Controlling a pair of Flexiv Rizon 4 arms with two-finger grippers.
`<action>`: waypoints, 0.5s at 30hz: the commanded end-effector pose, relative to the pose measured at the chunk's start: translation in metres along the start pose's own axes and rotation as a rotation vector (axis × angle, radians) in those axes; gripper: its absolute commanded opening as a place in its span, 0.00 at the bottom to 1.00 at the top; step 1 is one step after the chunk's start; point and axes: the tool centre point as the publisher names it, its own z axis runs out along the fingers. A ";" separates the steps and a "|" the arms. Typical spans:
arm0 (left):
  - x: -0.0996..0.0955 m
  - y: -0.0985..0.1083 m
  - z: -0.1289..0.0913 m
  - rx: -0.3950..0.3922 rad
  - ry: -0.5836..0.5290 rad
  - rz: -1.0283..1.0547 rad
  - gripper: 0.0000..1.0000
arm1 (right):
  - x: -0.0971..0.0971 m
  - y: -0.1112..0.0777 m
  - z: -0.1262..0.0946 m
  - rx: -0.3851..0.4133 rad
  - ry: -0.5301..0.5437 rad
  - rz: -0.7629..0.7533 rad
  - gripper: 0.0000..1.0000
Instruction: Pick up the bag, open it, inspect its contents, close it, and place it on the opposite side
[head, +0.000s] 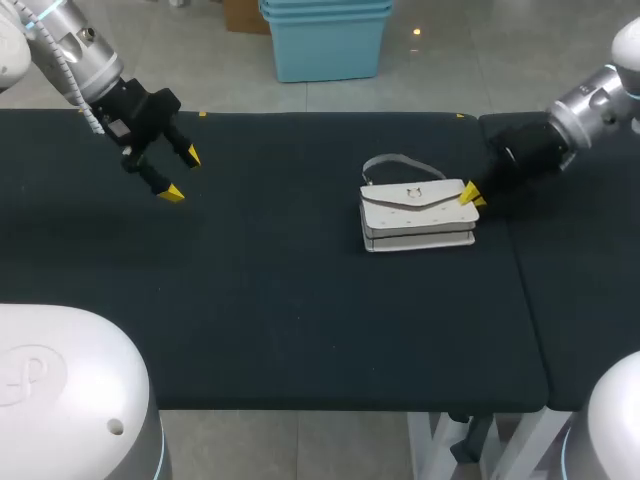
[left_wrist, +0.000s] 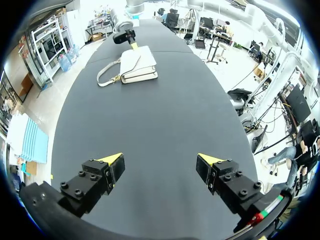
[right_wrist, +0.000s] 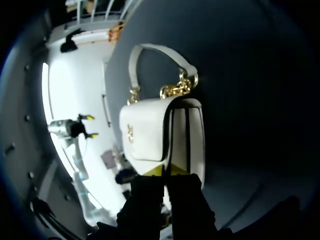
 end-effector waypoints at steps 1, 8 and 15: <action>0.000 0.000 0.001 0.003 -0.001 0.001 1.00 | 0.010 -0.014 0.023 -0.300 -0.025 0.014 0.00; 0.000 0.000 0.001 0.003 -0.001 0.001 1.00 | 0.023 -0.023 0.039 -0.407 -0.006 0.026 0.00; 0.000 0.000 0.001 0.003 -0.001 0.001 1.00 | 0.035 -0.020 0.057 -0.449 0.008 0.028 0.00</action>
